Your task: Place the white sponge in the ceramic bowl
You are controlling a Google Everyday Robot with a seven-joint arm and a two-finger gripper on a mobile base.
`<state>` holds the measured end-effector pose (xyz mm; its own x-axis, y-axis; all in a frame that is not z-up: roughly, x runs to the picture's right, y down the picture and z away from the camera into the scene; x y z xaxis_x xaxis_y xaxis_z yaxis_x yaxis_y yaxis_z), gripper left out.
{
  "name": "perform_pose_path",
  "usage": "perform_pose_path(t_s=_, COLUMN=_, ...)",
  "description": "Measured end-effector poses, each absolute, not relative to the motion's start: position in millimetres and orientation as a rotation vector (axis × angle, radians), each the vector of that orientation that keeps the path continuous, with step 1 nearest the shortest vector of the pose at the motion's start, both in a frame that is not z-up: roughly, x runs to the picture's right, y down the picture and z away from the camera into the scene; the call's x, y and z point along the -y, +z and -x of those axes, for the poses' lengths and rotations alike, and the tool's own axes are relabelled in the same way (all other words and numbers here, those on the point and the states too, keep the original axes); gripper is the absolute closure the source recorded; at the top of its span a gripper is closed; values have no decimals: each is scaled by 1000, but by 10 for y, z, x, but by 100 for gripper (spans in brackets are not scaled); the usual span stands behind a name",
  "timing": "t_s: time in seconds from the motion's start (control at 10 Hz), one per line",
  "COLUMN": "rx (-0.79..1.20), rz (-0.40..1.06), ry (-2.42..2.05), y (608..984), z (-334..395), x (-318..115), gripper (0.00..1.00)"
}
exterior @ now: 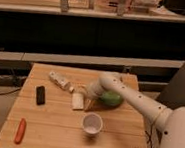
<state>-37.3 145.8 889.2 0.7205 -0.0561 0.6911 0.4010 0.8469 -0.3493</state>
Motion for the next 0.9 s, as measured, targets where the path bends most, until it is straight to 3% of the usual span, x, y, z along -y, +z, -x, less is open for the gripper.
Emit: perform_pose_path(t_s=0.9, rx=720, rz=618, ry=-157, y=8930, z=453, x=-1541, gripper=20)
